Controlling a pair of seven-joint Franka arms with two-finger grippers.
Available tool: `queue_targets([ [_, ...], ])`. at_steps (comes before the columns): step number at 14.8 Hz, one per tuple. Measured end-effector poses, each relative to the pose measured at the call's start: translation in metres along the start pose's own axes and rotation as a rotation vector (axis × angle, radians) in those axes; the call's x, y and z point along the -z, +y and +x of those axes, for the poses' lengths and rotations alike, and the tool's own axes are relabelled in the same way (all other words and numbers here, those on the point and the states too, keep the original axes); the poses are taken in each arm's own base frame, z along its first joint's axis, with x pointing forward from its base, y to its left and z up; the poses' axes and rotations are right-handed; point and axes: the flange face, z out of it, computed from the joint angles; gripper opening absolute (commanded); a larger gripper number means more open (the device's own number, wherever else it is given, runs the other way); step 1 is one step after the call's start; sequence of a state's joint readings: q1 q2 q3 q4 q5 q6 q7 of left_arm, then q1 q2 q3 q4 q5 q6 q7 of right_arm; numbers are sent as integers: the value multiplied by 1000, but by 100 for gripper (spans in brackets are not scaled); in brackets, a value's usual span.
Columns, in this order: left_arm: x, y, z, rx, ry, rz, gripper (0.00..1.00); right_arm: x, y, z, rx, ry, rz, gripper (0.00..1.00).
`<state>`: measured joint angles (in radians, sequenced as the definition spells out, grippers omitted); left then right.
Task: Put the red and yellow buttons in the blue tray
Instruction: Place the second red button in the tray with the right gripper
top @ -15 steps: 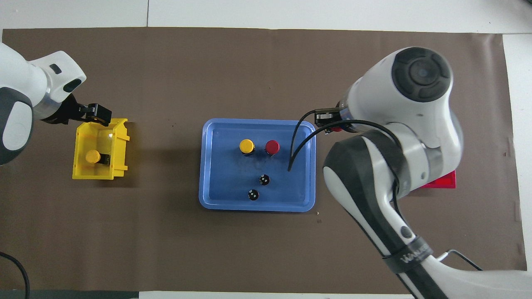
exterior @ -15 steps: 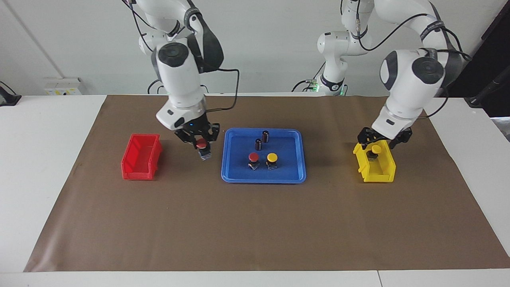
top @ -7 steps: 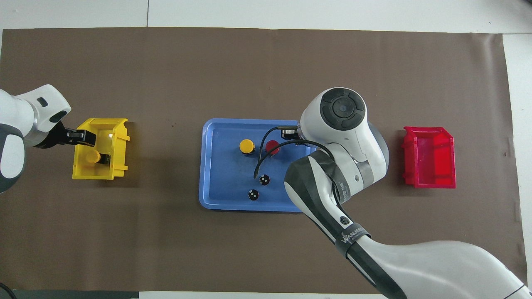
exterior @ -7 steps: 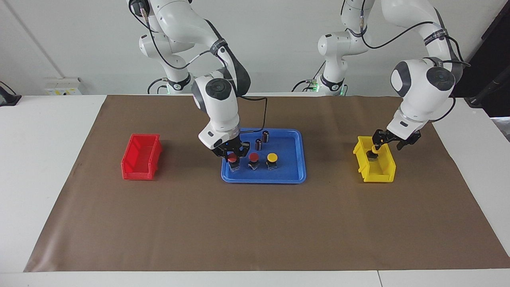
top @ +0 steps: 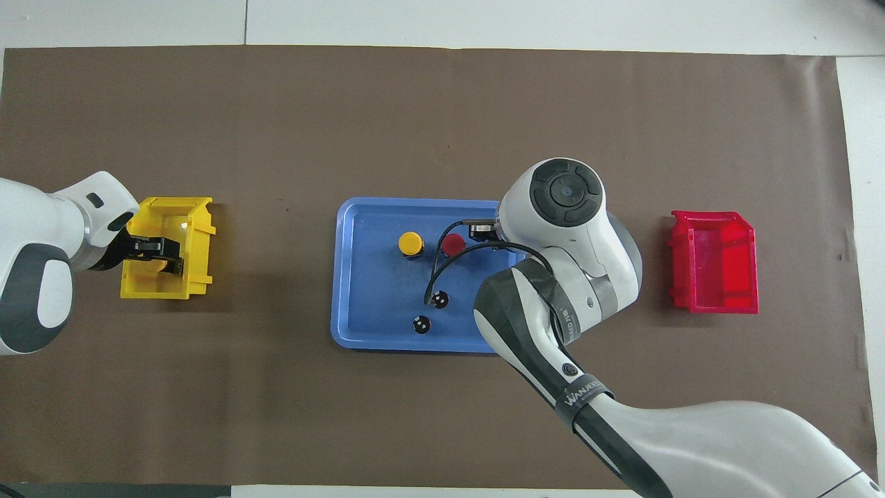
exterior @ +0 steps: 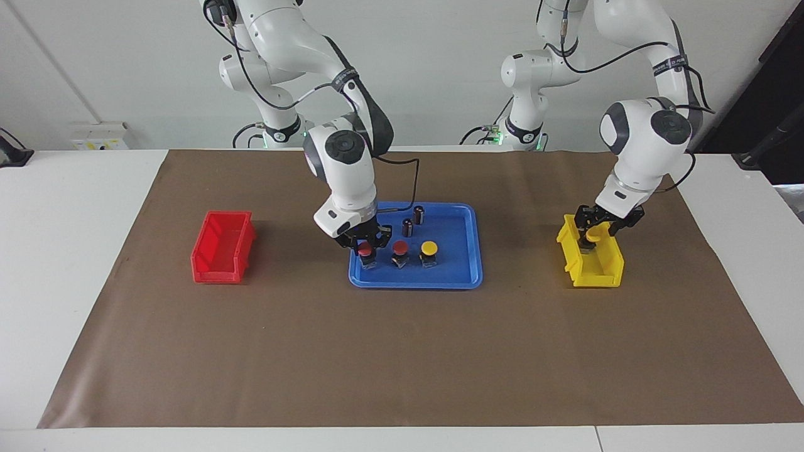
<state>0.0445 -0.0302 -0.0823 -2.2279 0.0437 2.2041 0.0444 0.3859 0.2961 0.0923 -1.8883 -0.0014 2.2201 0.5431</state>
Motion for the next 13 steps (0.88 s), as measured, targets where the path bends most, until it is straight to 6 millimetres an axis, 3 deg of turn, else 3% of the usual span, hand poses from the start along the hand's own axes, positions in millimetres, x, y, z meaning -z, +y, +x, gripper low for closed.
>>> queue_targets([
  [1, -2, 0, -1, 2, 2, 0, 77, 0, 0, 0, -1, 0, 0, 81],
  [3, -6, 0, -3, 5, 5, 0, 77, 1, 1, 1, -2, 2, 0, 88],
  [4, -7, -1, -3, 6, 5, -1, 77, 2, 1, 1, -3, 4, 2, 100],
  [7, -8, -1, -4, 8, 6, -1, 74, 22, 7, 11, -19, 24, 11, 100],
  [10, -11, -1, -6, 9, 2, -1, 71, 83, 55, 40, -76, 8, -10, 100],
  [13, -14, -2, -7, 13, 2, -2, 70, 165, 136, 52, -158, -18, -35, 100],
])
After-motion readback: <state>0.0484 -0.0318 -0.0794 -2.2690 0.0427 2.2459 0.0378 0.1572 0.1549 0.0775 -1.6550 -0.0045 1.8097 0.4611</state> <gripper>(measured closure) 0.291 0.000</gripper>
